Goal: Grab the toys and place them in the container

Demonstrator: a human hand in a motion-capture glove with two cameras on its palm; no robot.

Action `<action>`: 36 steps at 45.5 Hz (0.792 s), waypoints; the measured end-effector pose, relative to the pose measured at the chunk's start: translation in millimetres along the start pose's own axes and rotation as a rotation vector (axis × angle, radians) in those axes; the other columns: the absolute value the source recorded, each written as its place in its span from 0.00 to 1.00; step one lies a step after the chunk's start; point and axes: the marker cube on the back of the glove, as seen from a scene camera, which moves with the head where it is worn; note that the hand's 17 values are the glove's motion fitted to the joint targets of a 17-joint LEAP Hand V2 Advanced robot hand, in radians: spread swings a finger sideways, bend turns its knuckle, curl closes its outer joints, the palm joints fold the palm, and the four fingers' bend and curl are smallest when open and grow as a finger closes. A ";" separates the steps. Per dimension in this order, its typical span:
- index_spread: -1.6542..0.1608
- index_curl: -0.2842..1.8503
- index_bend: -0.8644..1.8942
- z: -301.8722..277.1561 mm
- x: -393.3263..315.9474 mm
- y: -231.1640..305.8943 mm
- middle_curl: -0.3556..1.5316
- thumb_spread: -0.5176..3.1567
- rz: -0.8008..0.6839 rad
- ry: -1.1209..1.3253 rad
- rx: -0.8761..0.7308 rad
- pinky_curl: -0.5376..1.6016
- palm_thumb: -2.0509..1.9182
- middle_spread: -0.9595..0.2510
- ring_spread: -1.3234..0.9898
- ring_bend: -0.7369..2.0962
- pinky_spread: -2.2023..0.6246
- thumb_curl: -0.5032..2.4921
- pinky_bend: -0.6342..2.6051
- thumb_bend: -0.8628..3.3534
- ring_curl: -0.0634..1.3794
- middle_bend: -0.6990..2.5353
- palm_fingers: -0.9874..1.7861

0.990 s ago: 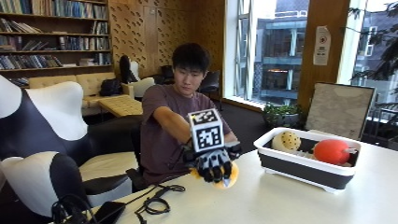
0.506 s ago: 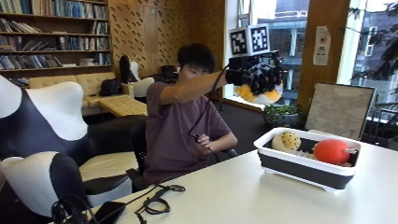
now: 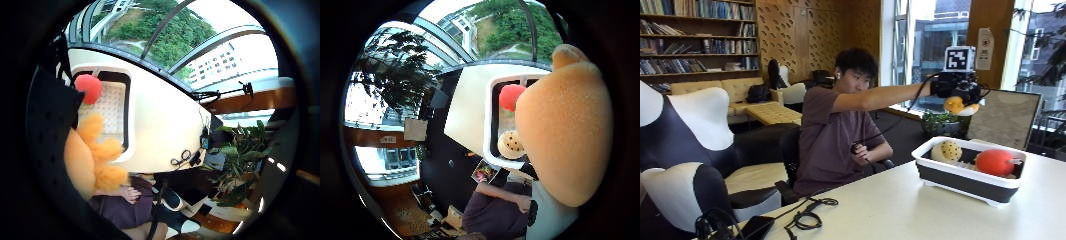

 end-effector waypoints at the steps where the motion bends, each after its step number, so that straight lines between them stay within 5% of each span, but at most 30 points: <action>1: 0.67 0.44 0.54 6.7 -4.1 -2.5 0.66 0.28 -0.019 0.015 -0.010 0.48 0.71 0.44 0.36 0.70 0.65 0.45 0.61 0.22 0.55 0.42 0.55; 17: 0.69 0.47 0.45 106.6 -49.0 -26.9 0.68 0.31 -0.097 0.098 -0.243 0.48 0.70 0.45 0.37 0.70 0.66 0.46 0.63 0.21 0.54 0.38 0.47; 26: 0.75 0.41 0.35 118.0 -41.6 -28.7 0.60 0.42 -0.120 0.037 -0.295 0.46 0.62 0.63 0.47 0.54 0.73 0.41 0.62 0.19 0.47 0.29 0.20; 36: 0.78 0.34 0.34 80.9 -12.8 -24.7 0.51 0.46 -0.202 0.116 -0.143 0.44 0.58 0.78 0.55 0.44 0.78 0.36 0.58 0.20 0.38 0.25 0.23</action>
